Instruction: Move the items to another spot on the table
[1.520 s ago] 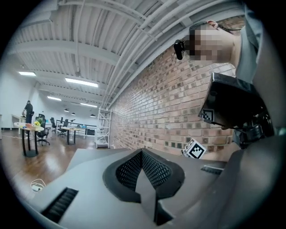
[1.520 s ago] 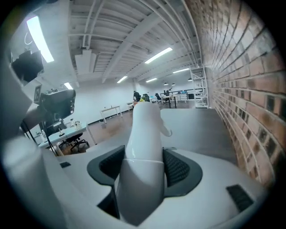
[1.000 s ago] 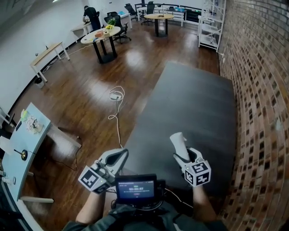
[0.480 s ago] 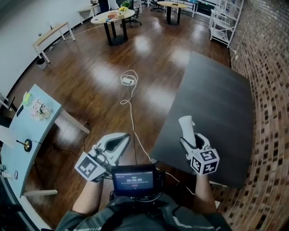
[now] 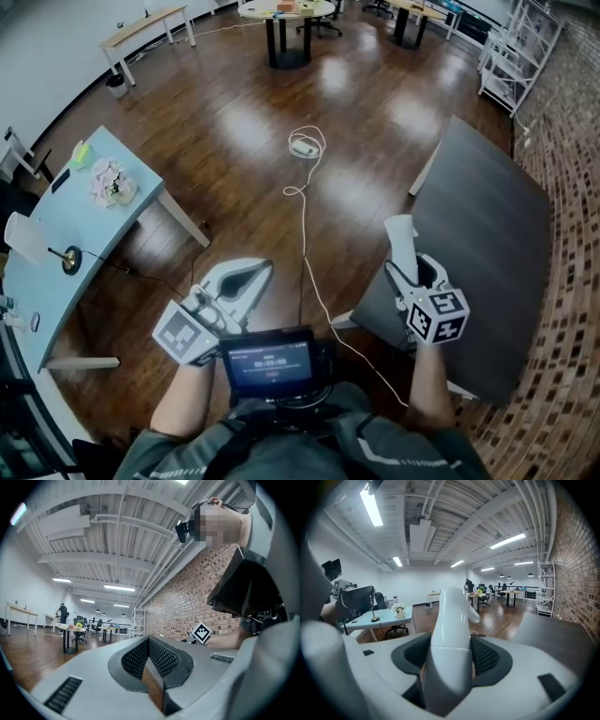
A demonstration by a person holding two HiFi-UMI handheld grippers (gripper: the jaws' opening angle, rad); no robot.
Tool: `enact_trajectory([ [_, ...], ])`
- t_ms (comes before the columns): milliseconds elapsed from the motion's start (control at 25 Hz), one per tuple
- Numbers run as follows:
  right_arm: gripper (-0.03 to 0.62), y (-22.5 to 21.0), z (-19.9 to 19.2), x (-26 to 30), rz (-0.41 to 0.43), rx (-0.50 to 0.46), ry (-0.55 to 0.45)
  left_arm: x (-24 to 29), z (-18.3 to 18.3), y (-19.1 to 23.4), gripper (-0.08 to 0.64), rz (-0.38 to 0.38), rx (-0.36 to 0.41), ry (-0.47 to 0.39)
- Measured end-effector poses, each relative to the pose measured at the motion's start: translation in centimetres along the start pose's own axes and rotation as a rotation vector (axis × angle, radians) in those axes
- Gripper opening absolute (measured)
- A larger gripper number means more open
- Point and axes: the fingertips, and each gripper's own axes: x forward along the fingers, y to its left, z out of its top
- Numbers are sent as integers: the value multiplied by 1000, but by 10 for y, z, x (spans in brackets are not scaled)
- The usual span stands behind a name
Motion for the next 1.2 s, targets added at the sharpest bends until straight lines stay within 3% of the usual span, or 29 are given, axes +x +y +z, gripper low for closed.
enact_trajectory([
  [400, 273, 34, 44, 57, 54, -50, -30, -18, 14, 50, -6, 44, 35, -18],
  [720, 273, 16, 63, 121, 56, -40, -45, 20, -5, 110, -6, 22, 47, -9],
  [880, 273, -3, 75, 159, 24, -2, -59, 63, -14, 156, -6, -49, 66, 8],
  [1200, 273, -69, 103, 210, -102, 98, -69, 199, -8, 250, -6, -299, 112, -15],
])
